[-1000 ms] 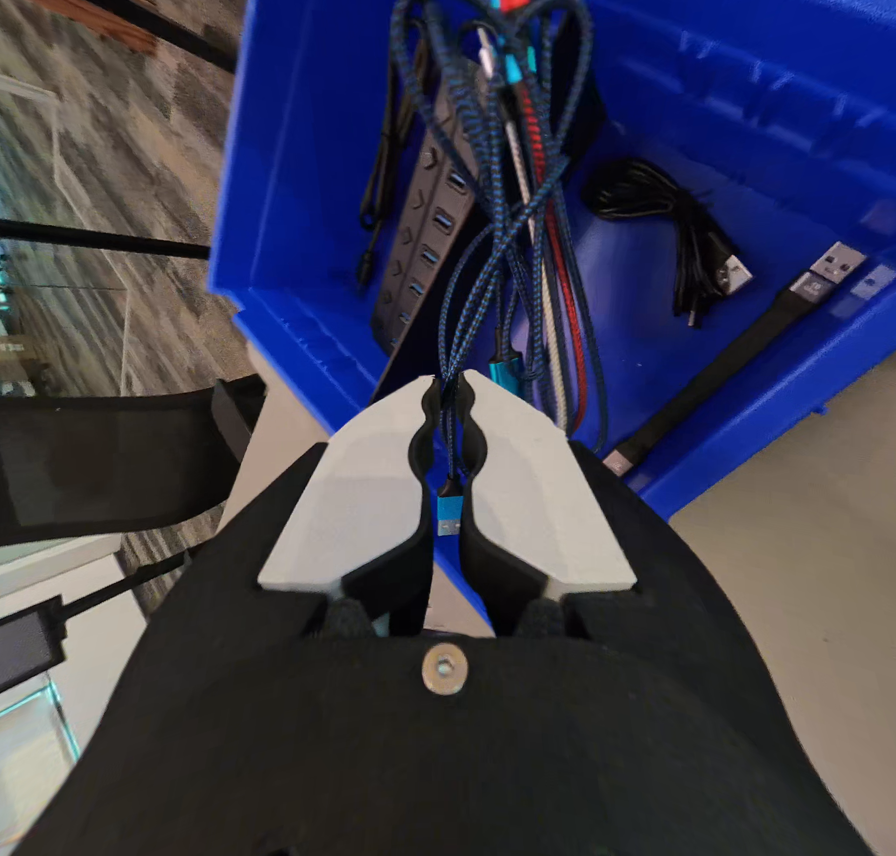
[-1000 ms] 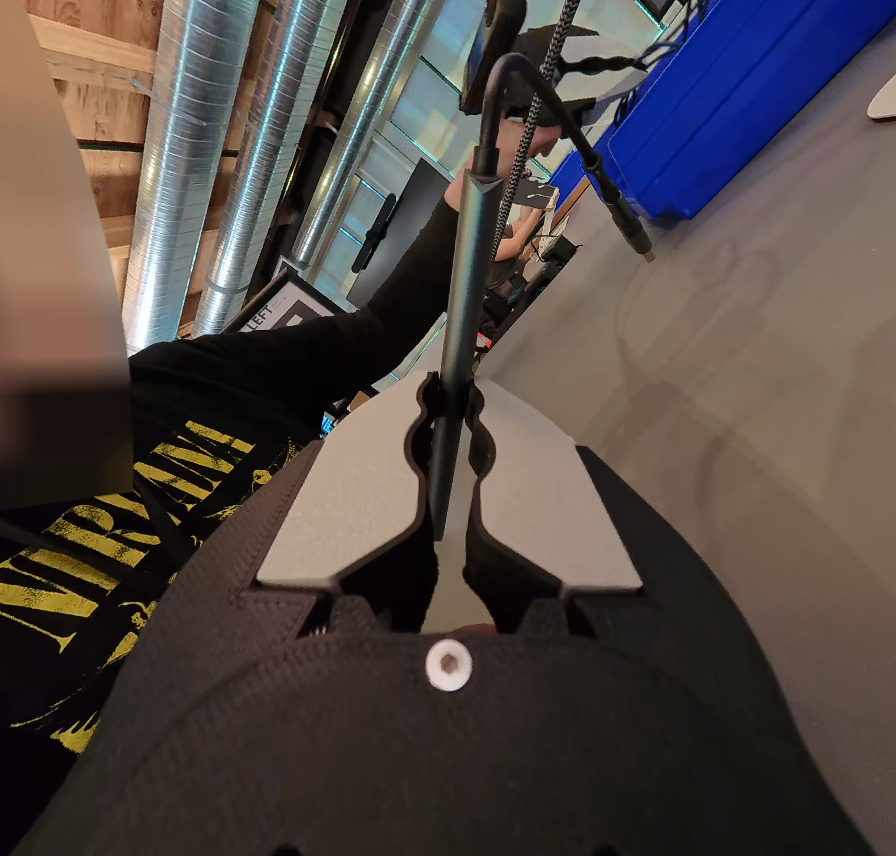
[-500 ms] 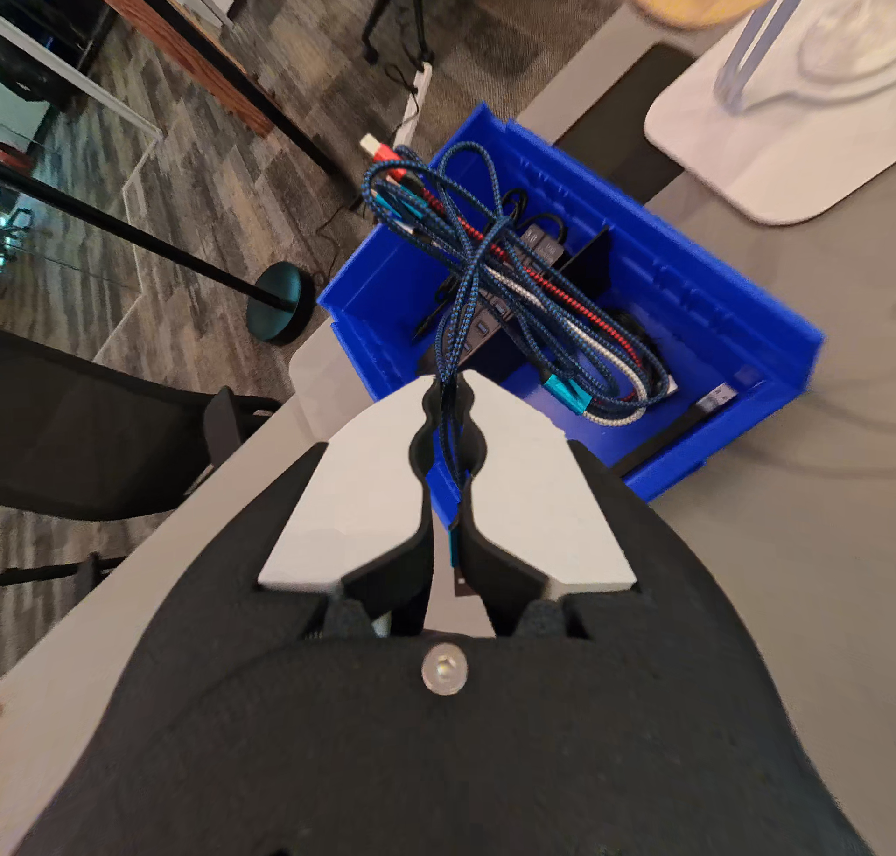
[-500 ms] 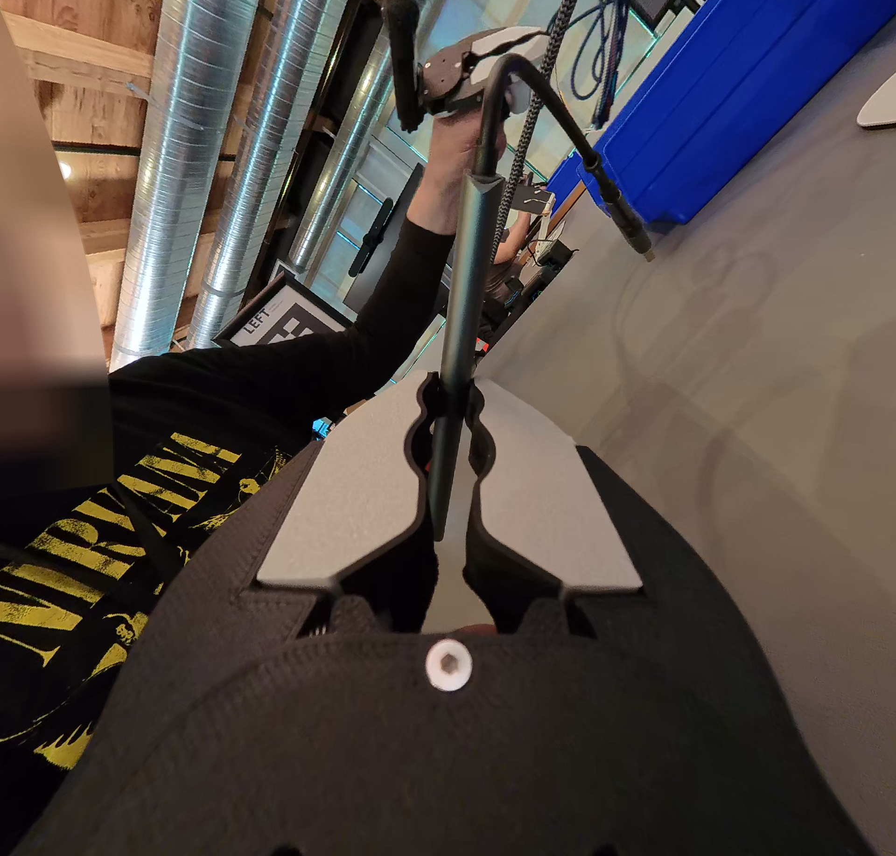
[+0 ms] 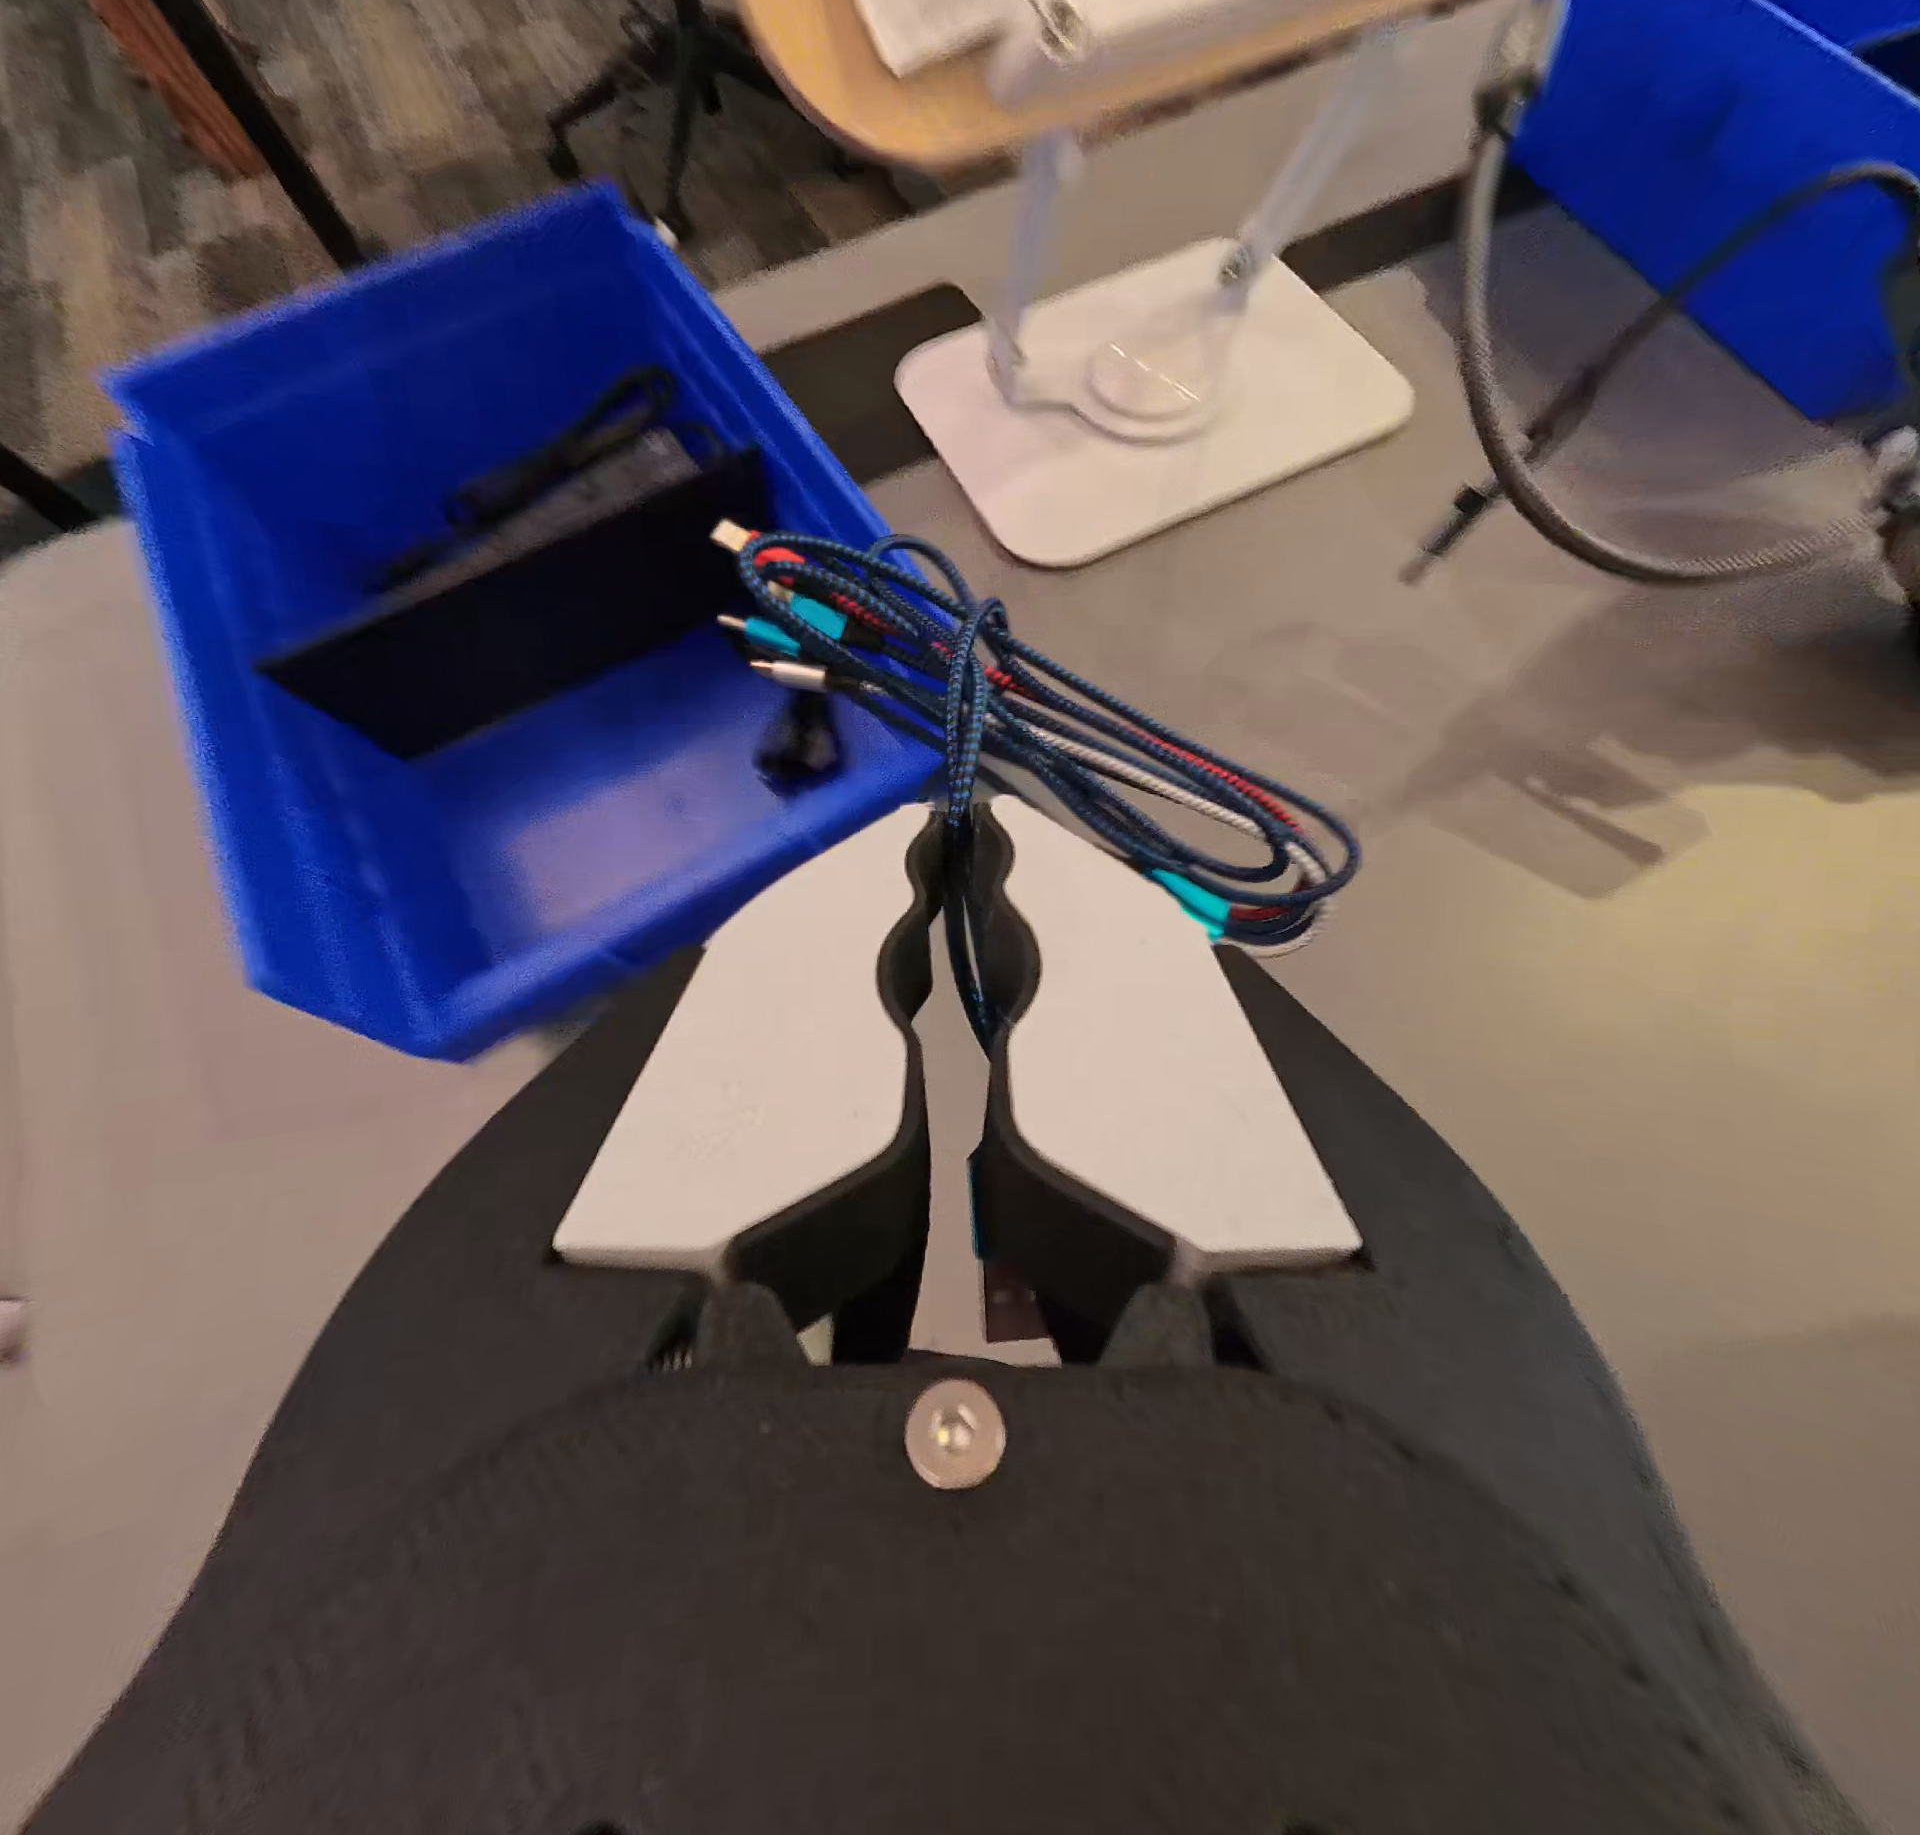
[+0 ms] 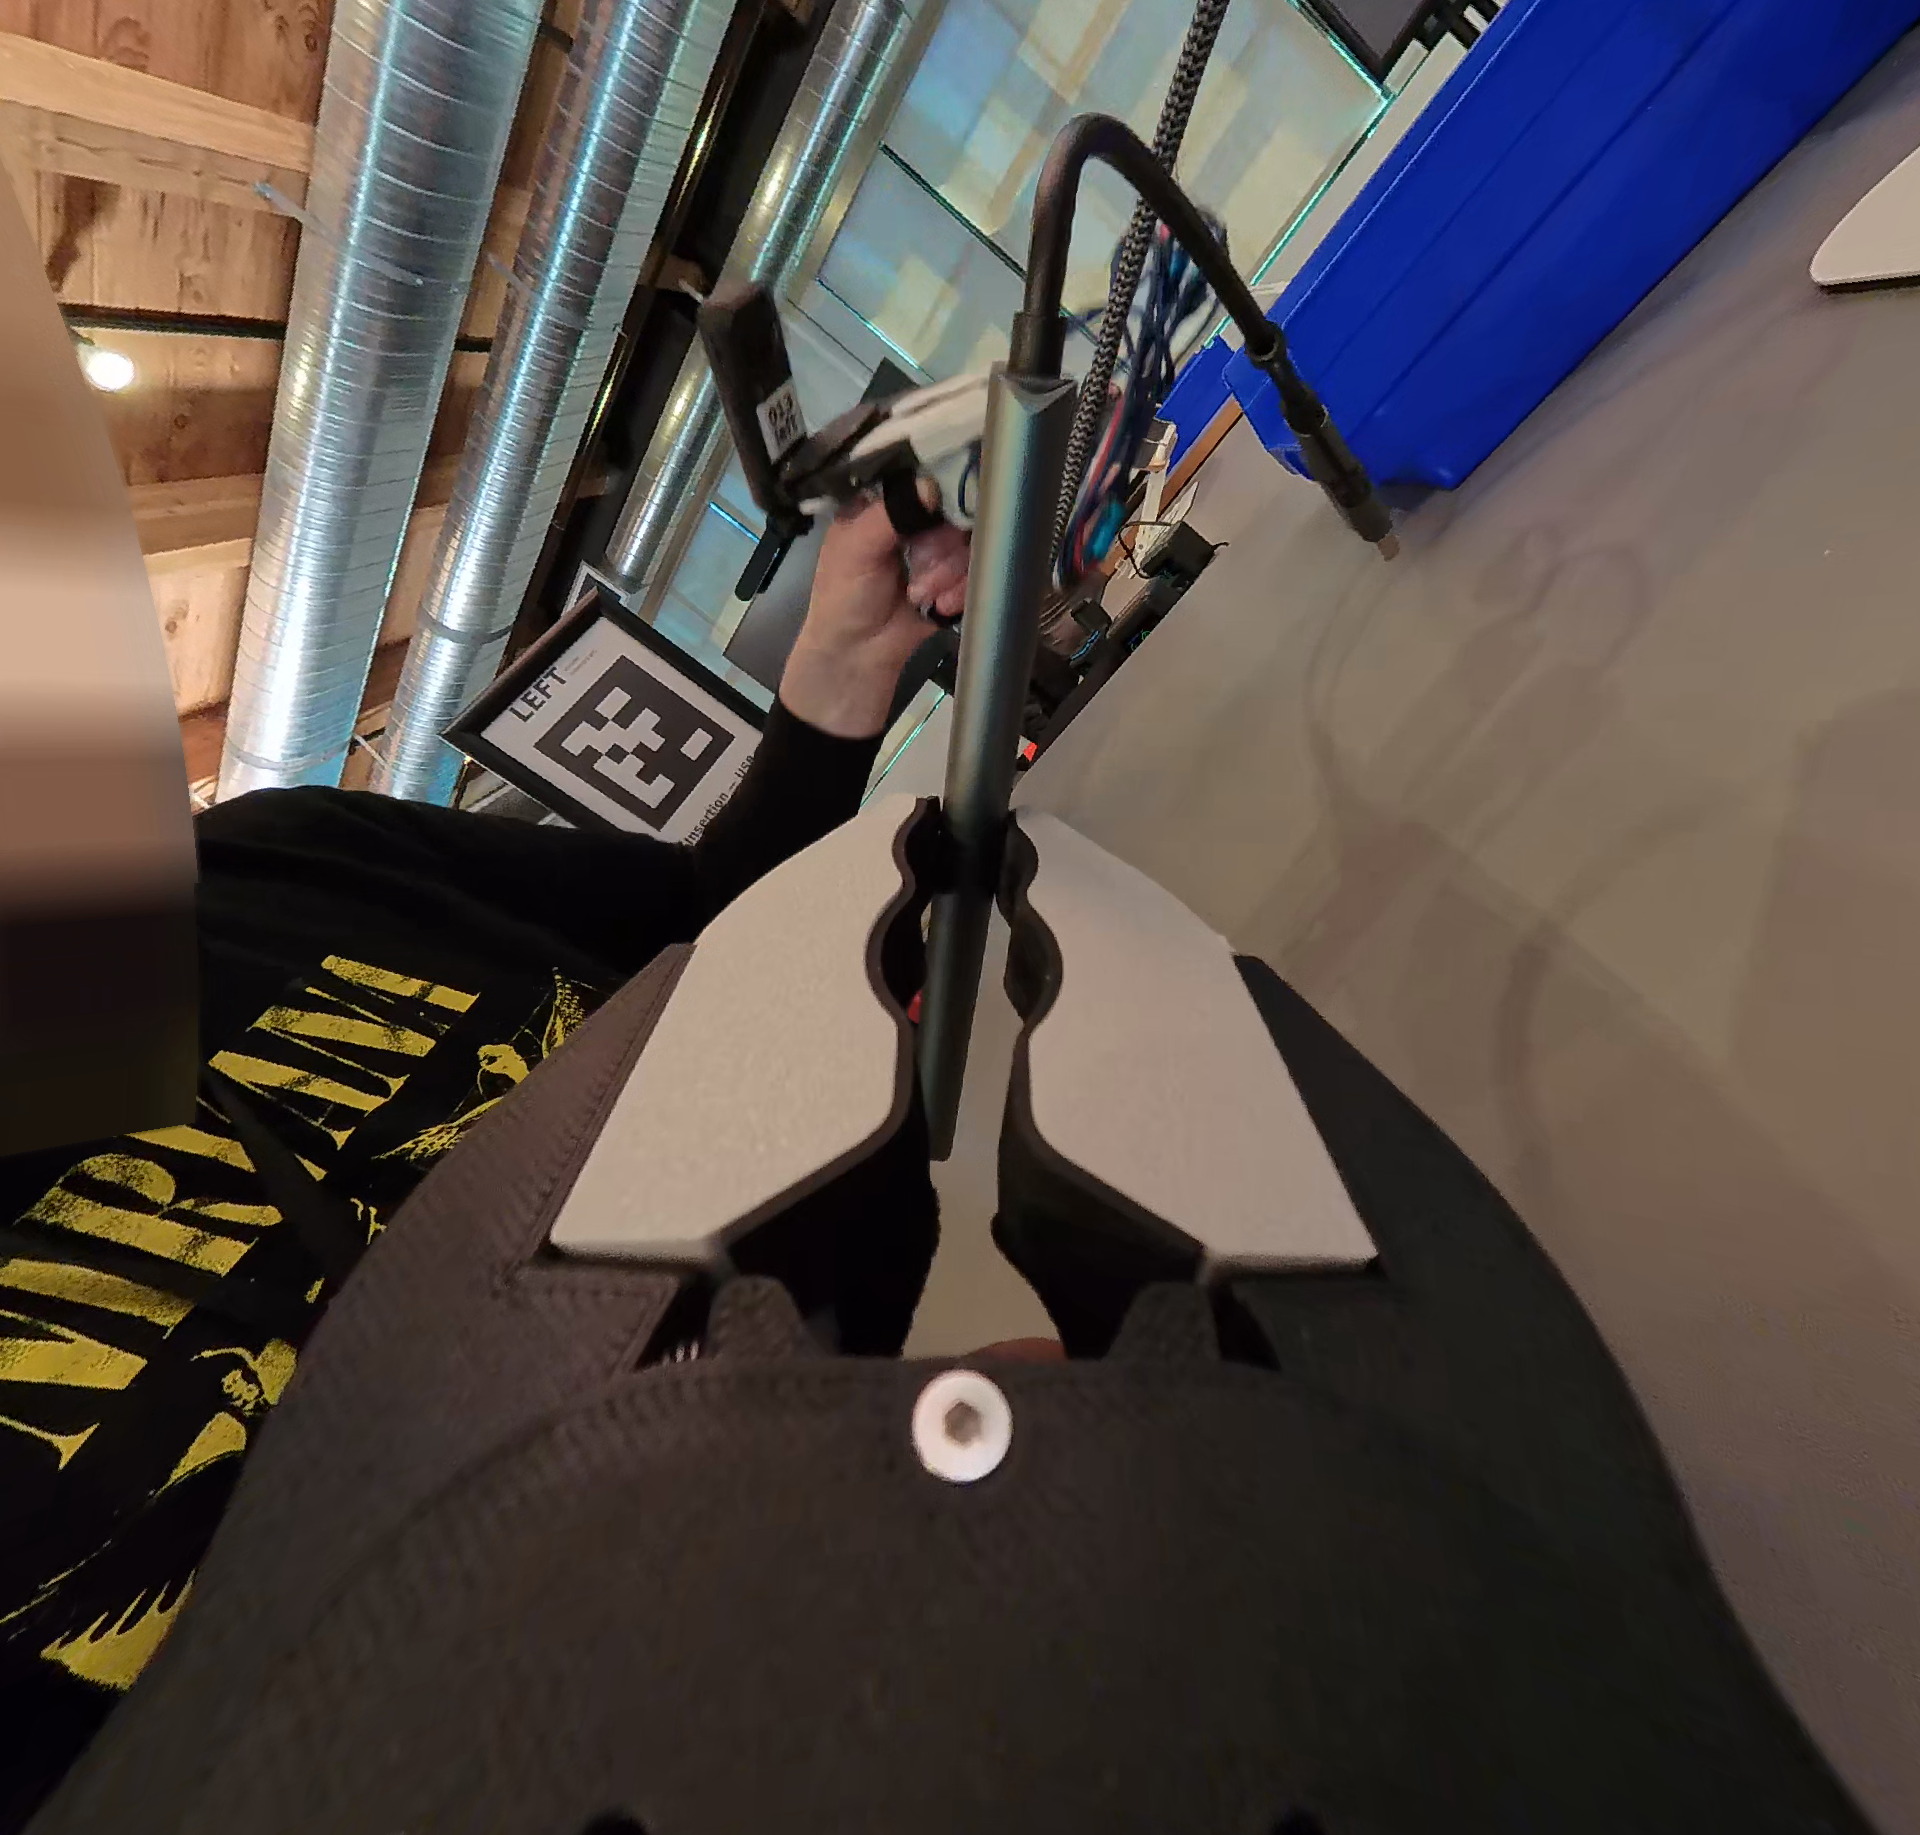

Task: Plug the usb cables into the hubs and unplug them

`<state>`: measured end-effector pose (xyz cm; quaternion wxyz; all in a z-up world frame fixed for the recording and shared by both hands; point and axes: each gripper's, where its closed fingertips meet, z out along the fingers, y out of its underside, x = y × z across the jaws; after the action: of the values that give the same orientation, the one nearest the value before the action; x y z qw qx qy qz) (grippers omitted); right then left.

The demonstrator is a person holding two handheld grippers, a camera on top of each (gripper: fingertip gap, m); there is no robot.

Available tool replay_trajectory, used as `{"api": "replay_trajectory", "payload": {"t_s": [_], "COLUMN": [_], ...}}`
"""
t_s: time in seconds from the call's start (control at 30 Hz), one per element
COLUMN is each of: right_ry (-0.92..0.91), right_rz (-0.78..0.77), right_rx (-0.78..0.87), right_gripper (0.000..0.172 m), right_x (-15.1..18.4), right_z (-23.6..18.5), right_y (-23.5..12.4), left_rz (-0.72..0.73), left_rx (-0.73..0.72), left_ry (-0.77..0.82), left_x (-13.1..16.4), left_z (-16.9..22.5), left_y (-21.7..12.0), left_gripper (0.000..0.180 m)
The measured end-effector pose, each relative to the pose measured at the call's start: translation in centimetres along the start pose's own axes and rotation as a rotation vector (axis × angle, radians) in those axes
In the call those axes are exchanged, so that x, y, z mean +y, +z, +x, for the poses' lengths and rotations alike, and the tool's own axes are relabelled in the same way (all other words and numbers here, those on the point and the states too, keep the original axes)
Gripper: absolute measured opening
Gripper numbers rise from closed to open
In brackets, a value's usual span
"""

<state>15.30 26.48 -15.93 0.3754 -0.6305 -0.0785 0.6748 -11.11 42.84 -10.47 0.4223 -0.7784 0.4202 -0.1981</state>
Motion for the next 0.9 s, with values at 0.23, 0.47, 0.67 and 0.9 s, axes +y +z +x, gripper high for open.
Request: {"api": "replay_trajectory", "payload": {"t_s": [0.23,0.47,0.67,0.9], "right_ry": [0.0,0.0,0.0,-0.001], "right_rz": [-0.001,0.004,0.001,0.001], "right_rx": [0.005,0.003,0.002,0.003], "right_gripper": [0.01,0.01,0.01,0.01], "right_x": [0.0,0.0,0.1,0.1], "right_z": [0.0,-0.1,-0.1,0.0], "right_y": [0.0,-0.1,-0.1,-0.1], "left_rz": [-0.233,-0.249,-0.196,-0.438], "left_rx": [0.219,0.385,0.323,0.315], "left_ry": [0.068,0.022,-0.012,-0.016], "left_x": [9.0,10.7,8.3,14.1], "left_z": [8.9,9.7,8.2,7.7], "left_y": [2.2,2.0,1.1,1.2], "left_gripper": [0.005,0.027,0.035,0.033]}}
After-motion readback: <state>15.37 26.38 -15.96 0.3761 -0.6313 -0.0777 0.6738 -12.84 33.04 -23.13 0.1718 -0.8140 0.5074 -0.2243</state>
